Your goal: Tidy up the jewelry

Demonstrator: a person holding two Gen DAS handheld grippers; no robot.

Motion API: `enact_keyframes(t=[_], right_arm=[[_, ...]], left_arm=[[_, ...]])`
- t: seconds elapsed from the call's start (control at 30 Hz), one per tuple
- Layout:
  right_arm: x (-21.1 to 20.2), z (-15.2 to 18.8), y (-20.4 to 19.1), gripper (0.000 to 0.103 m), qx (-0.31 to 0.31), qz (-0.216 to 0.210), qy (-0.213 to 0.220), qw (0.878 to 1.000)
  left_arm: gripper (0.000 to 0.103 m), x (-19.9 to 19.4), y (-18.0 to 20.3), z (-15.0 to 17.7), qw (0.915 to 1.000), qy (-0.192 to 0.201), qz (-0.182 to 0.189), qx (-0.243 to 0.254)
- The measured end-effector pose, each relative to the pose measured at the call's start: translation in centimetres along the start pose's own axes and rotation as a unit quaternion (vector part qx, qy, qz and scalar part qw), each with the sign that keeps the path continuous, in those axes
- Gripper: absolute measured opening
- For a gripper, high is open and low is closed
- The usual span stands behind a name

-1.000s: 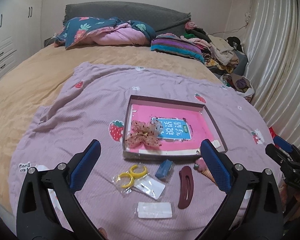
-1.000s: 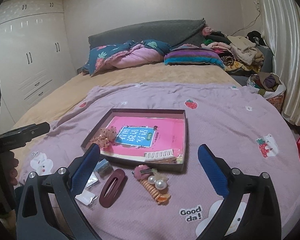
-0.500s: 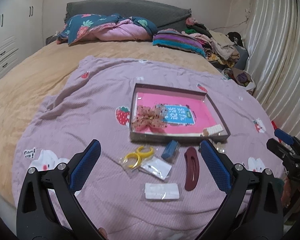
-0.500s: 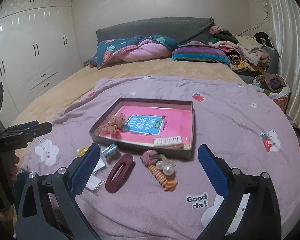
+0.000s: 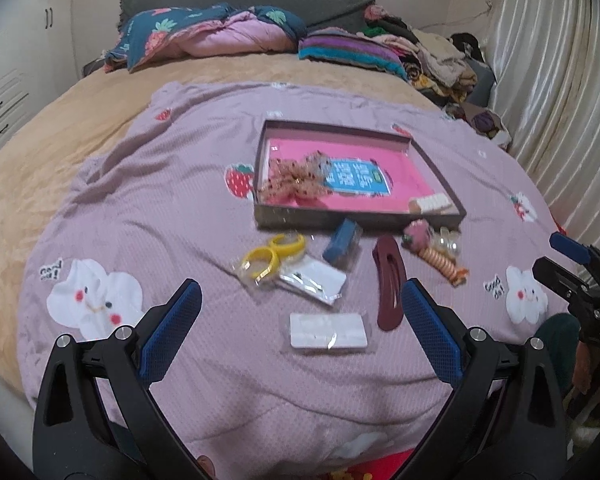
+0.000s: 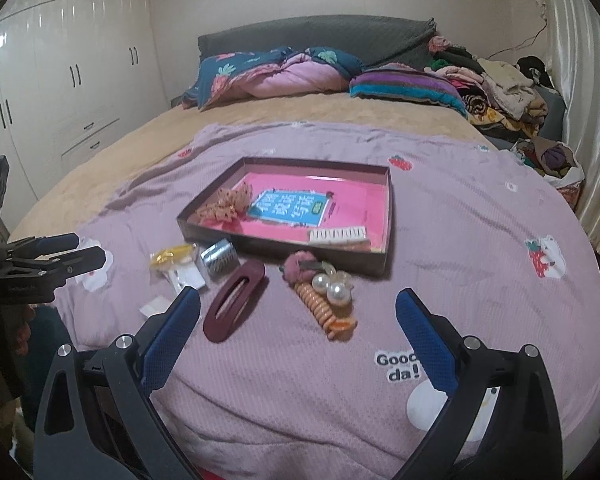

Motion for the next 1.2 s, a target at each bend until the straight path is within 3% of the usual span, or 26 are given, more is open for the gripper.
enact_keyframes(t=[0.47,0.93,1.2], right_arm=[[1.7,2.6,1.9,0.098,0.022,0.003,-0.033,0.999],[4.9,3.4,5.1,0.098,0.035,0.018,-0.066,0.997],[8.5,3.6,6.0,0.095,0.036,0.006,-0.103,0.994]], left_arm=[[0.093,2.2,1.9,3.1,0.9986,-0.046,0.003,0.026],[0.093,7.1,4.9,4.7,0.9936,-0.093,0.003,0.064],[0.093,9.2,4.5,5.0,0.9926,-0.113,0.01,0.043]])
Point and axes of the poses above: each gripper's, at about its wrist camera, not at the fingertips, and x roughly the way its jaws point, y to its right, z to its underside, the point moved 2 cm from there along x, roughly the way its jaws point, and after that the axes turned 15 degrees about -z, right-handed, at the moved point
